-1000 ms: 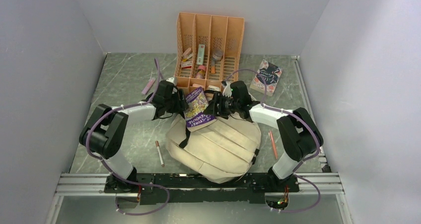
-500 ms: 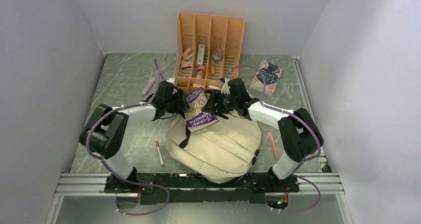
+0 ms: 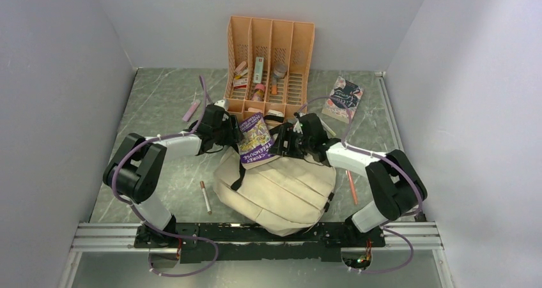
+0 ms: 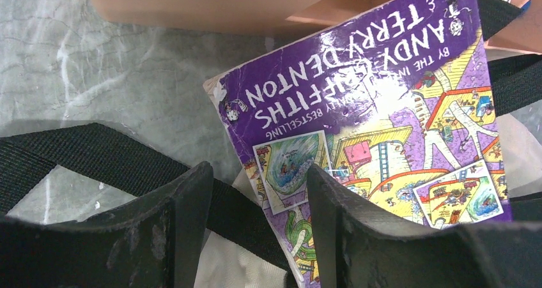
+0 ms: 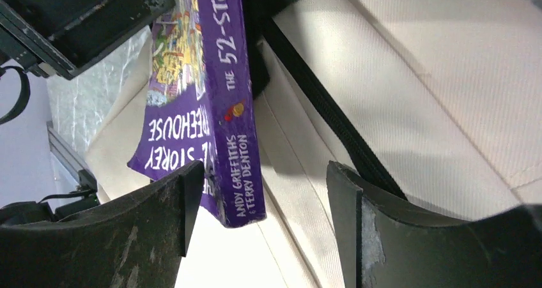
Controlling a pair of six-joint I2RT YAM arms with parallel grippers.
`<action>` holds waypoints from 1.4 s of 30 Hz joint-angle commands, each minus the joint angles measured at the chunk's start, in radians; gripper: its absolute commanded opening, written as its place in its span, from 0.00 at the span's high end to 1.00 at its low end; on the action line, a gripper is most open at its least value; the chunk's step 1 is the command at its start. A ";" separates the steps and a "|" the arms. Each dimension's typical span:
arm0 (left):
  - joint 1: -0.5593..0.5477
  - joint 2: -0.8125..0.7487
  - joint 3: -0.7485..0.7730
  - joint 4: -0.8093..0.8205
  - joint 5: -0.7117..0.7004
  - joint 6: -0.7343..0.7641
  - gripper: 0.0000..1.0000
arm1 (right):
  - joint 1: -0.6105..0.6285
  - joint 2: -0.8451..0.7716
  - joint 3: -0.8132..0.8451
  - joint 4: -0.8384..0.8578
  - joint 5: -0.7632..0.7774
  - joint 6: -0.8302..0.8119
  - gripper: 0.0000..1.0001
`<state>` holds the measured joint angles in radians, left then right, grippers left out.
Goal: Pack the student bag
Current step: Pick up the book from the student bag.
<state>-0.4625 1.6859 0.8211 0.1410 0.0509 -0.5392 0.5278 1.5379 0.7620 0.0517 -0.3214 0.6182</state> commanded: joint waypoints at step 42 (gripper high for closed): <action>0.072 -0.494 0.233 -0.390 -0.192 0.192 0.06 | -0.390 -0.490 0.161 -0.103 0.264 0.016 1.00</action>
<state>-0.4282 1.2182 1.1133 -0.2104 -0.1097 -0.3817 0.2714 1.0851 0.9062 -0.0311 -0.1482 0.5869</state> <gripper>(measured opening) 0.937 0.277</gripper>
